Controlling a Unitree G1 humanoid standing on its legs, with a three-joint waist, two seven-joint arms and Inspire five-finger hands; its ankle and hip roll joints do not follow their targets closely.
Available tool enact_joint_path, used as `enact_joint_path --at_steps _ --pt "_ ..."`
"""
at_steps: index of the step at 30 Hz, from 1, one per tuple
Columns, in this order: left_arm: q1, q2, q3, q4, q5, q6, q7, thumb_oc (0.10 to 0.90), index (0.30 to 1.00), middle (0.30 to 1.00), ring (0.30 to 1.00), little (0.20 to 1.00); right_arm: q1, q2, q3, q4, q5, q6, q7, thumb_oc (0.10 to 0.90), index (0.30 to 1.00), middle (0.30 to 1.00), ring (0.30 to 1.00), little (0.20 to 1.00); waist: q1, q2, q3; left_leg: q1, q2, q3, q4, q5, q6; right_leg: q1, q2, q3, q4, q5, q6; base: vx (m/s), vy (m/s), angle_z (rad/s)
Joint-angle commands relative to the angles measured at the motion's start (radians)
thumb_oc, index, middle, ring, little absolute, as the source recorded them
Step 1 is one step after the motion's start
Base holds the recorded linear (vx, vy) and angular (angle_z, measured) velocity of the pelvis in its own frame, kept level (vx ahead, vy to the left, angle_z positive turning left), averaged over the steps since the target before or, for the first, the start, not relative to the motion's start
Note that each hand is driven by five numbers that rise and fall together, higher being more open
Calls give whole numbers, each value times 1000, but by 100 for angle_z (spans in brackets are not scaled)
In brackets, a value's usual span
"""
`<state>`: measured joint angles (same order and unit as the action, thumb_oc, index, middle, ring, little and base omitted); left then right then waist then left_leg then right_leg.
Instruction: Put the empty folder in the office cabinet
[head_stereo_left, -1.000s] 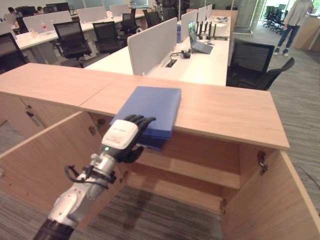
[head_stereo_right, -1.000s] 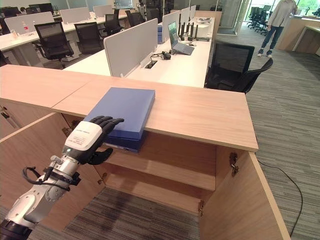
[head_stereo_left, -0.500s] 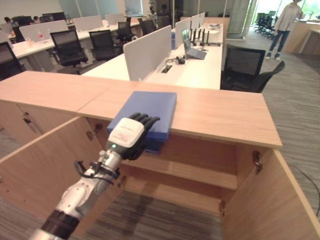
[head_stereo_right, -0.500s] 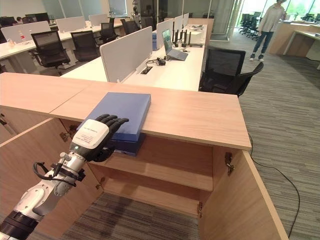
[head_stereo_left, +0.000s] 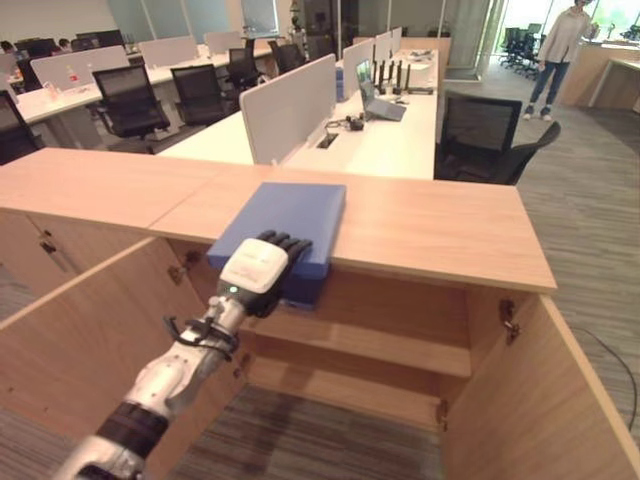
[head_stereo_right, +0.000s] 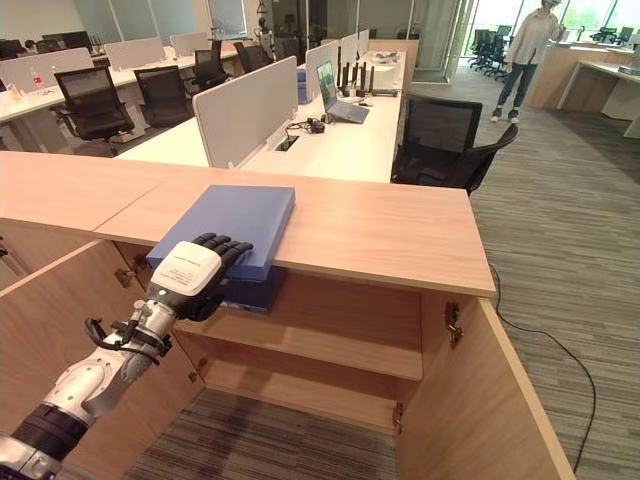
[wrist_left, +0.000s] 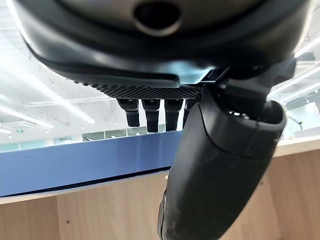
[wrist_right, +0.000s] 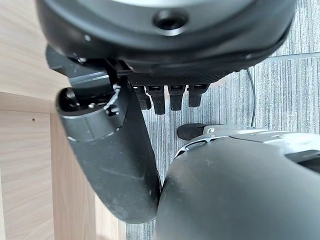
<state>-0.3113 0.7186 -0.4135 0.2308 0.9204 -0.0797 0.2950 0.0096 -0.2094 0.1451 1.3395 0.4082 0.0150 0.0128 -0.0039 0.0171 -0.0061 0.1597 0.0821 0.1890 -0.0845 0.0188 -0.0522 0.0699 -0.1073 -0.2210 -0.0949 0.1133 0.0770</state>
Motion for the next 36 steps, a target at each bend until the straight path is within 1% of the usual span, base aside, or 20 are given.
enact_joint_path --at_steps 1,2,3,4,5,6,7,8,15,21,23,27,28,29,31,32,33,34,35,36 --pt "-233 24 42 35 52 88 75 800 900 900 900 900 -40 -21 45 53 -24 2 -13 800 900 900 900 900 -23 -39 20 17 17 -26 -3 -67 -48 86 -33 9 8 -93 78 -6 -1 -4" --pt "-240 22 36 53 56 96 79 800 900 900 900 900 -40 -20 47 53 -25 2 -13 800 900 900 900 900 -24 -39 21 17 17 -25 -3 -68 -48 86 -33 10 8 -93 78 -10 -2 -18" --pt "-270 15 25 114 65 127 95 761 841 841 841 841 -41 -21 53 54 -27 1 -15 800 900 900 900 900 -27 -40 19 19 17 -21 -3 -69 -48 86 -33 12 8 -93 79 -5 -1 -16" --pt "-271 15 23 116 65 128 97 761 841 841 841 841 -41 -21 53 54 -27 1 -15 800 900 900 900 900 -27 -40 19 19 17 -21 -3 -69 -48 86 -33 12 8 -93 79 -6 2 -20" --pt "-273 15 23 127 66 134 99 665 698 698 698 698 -41 -21 55 54 -28 0 -16 800 900 900 900 900 -28 -40 19 20 17 -21 -3 -69 -48 85 -33 12 8 -94 79 2 2 -5" --pt "-275 13 20 136 69 139 101 486 429 429 429 429 -42 -20 56 54 -27 0 -16 800 900 900 900 900 -29 -40 19 20 17 -20 -3 -69 -48 86 -33 13 8 -93 79 1 1 -5" --pt "-277 11 16 154 72 145 105 419 328 328 328 328 -42 -19 59 56 -27 0 -16 800 900 900 900 900 -31 -40 18 22 17 -18 -3 -70 -48 85 -33 13 8 -93 79 0 0 0" --pt "-279 9 11 171 75 148 110 400 300 300 300 300 -42 -18 61 58 -27 -1 -16 800 900 900 900 900 -33 -40 18 23 16 -17 -3 -71 -48 85 -32 14 8 -93 79 0 0 0" --pt "-290 -6 -31 282 82 177 134 400 300 300 300 300 -46 -18 68 61 -22 -9 -26 800 900 900 900 900 -39 -40 17 30 16 -11 -3 -72 -48 87 -32 20 8 -93 79 0 0 0" --pt "-303 -11 -31 316 70 197 145 400 300 300 300 300 -51 -19 68 62 -19 -11 -31 800 900 900 900 900 -41 -40 16 33 15 -9 -3 -73 -48 89 -31 21 8 -93 80 0 0 0" --pt "-301 -10 -24 314 67 200 148 400 300 300 300 300 -51 -18 69 61 -19 -12 -31 800 900 900 900 900 -41 -39 16 34 14 -9 -3 -73 -48 89 -31 21 8 -93 80 0 0 0" --pt "-255 -41 62 211 -15 186 161 400 300 300 300 300 -59 -6 84 33 -33 -18 -26 800 900 900 900 900 -28 -45 22 32 13 -16 -3 -72 -46 90 -31 18 8 -94 77 0 0 0" --pt "-247 -39 69 202 -15 186 156 400 300 300 300 300 -59 -8 86 32 -34 -17 -27 800 900 900 900 900 -30 -43 21 32 13 -16 -3 -72 -46 90 -31 19 8 -94 77 0 0 0" --pt "-174 -65 140 57 -78 136 149 400 300 300 300 300 -62 5 110 -32 -55 -25 -14 800 900 900 900 900 -16 -49 30 28 11 -22 -3 -72 -45 89 -32 15 8 -93 74 0 0 0" --pt "-57 -98 232 -118 -179 67 110 400 300 300 300 300 -56 7 133 -160 -53 -38 11 800 900 900 900 900 -7 -55 39 18 8 -25 -3 -58 -43 81 -35 14 8 -81 70 -30 -5 -3" --pt "-46 -98 241 -129 -180 67 103 400 300 300 300 300 -52 4 137 -164 -53 -35 11 800 900 900 900 900 -10 -53 34 22 9 -26 -3 -68 -44 85 -34 16 8 -90 72 0 0 0" --pt "78 -144 314 -269 -335 -4 42 400 300 300 300 300 -29 -16 144 -346 -9 -55 31 800 900 900 900 900 -5 -55 43 17 9 -30 -3 -65 -42 79 -36 16 8 -87 70 -40 -9 7" --pt "169 -171 347 -352 -488 -59 -24 400 300 300 300 300 -2 -45 142 -519 37 -78 63 800 900 900 900 900 0 -57 57 10 10 -31 -3 -53 -40 73 -38 13 8 -76 67 -50 -12 4" --pt "225 -177 364 -398 -580 -75 -83 400 300 300 300 300 19 -74 139 -632 60 -76 87 800 900 900 900 900 1 -53 58 13 11 -33 -3 -62 -40 76 -37 12 8 -85 69 -32 -11 9" --pt "262 -181 377 -422 -640 -86 -114 400 300 300 300 300 29 -93 121 -703 78 -89 97 800 900 900 900 900 4 -54 65 12 12 -33 -3 -62 -39 76 -38 9 8 -86 69 13 -4 8"
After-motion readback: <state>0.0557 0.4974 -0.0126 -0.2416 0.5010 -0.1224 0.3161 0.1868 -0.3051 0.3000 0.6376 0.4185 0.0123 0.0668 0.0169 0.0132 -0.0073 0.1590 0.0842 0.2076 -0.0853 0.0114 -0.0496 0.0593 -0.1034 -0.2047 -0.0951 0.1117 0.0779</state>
